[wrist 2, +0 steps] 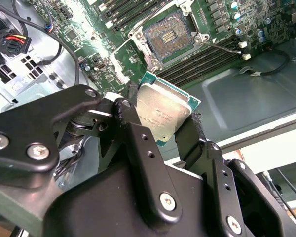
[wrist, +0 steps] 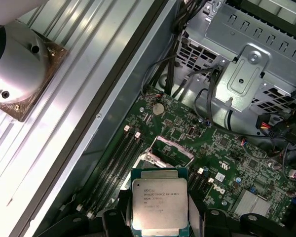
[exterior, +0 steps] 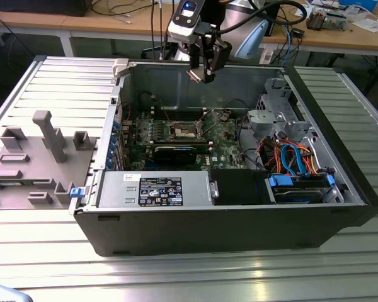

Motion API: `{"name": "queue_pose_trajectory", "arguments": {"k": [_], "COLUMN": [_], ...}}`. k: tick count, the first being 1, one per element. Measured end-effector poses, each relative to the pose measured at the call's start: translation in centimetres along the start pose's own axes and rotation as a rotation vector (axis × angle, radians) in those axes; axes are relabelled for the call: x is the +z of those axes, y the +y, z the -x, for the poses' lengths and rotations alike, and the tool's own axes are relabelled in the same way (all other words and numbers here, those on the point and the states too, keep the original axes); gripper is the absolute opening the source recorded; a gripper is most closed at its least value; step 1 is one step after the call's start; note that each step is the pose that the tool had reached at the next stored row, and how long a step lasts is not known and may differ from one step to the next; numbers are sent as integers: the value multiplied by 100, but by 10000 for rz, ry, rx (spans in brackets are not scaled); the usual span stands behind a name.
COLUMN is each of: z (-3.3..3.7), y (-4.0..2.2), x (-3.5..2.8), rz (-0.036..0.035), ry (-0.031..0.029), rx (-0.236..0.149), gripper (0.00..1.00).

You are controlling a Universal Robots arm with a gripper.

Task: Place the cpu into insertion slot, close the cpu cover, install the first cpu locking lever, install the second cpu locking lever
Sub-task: 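Place the cpu into insertion slot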

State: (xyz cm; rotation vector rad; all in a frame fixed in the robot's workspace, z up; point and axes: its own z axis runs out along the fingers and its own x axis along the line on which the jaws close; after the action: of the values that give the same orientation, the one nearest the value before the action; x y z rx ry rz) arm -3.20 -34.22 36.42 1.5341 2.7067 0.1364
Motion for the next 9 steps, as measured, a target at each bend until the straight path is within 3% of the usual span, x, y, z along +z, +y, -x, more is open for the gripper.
{"name": "queue_pose_trajectory", "arguments": {"k": [9], "z": [0], "y": [0], "x": [0], "rz": [2], "ry": [-6], "rx": [71], "gripper": [55]}}
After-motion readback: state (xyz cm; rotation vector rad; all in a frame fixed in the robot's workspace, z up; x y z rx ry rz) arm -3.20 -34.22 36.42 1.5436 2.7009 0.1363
